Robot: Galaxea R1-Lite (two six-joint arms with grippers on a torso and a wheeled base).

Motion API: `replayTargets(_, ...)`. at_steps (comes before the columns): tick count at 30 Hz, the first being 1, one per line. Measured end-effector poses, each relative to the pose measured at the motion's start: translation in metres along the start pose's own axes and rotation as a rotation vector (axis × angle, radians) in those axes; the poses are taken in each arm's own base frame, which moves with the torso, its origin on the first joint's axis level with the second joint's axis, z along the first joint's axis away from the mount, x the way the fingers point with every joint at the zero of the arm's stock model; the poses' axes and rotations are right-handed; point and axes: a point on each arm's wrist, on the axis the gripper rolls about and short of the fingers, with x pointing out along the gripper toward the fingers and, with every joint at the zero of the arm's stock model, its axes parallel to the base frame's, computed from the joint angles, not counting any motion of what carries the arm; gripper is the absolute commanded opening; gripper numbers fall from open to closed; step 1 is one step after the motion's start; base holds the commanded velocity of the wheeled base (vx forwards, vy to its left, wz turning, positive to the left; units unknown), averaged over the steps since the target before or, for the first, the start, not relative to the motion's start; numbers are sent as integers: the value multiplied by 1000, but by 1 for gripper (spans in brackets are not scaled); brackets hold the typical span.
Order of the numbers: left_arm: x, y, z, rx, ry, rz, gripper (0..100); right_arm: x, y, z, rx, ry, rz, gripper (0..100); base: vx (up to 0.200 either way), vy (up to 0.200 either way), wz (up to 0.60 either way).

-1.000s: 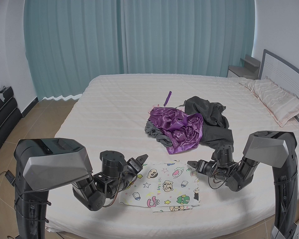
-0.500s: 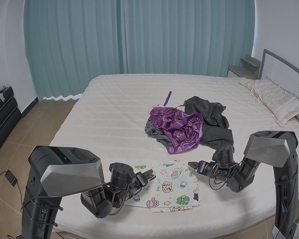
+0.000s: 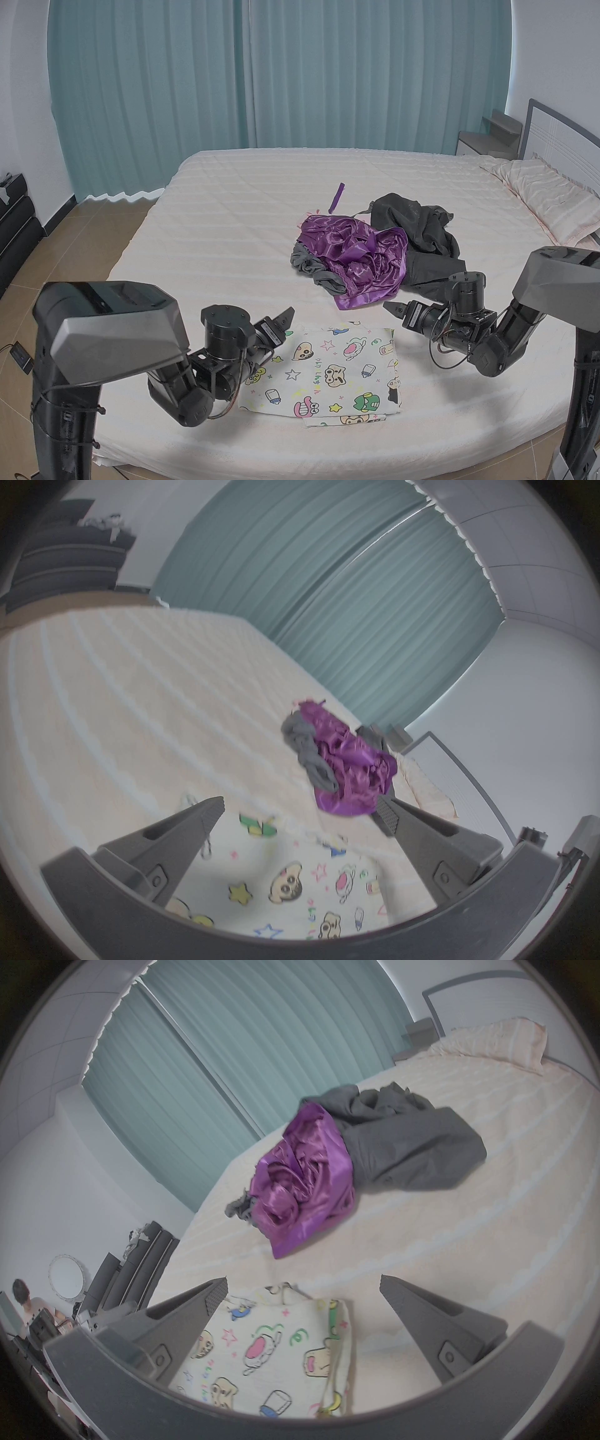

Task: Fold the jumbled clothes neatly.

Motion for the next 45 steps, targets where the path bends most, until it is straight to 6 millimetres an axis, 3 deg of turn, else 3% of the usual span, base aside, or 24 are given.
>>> replayTargets(6,-22,-10,43,54,-130,8,100,-33,19,21,-11,-98,-15,100,0,0,0)
replayTargets(10,-51,-19,72,69,-210,2,100,-68,26,32,-20,-157,-24,100,0,0,0)
replayTargets(16,-111,-28,111,103,-328,-12,100,-139,33,45,-81,-262,-24,100,0,0,0)
replayTargets(20,-150,-29,127,108,-403,-18,100,-183,32,44,-131,-316,-19,100,0,0,0)
replayTargets(22,-178,-28,134,111,-450,-16,100,-216,28,39,-166,-347,-20,100,0,0,0)
replayTargets(32,-260,-15,137,111,-550,18,100,-303,1,5,-227,-381,-69,100,0,0,0)
replayTargets(40,-321,7,124,140,-587,74,100,-352,-25,-32,-281,-391,-146,100,0,0,0)
replayTargets(41,-339,15,119,168,-609,102,100,-362,-31,-43,-292,-404,-168,100,0,0,0)
replayTargets(45,-364,28,109,226,-655,149,100,-373,-38,-58,-325,-427,-203,100,0,0,0)
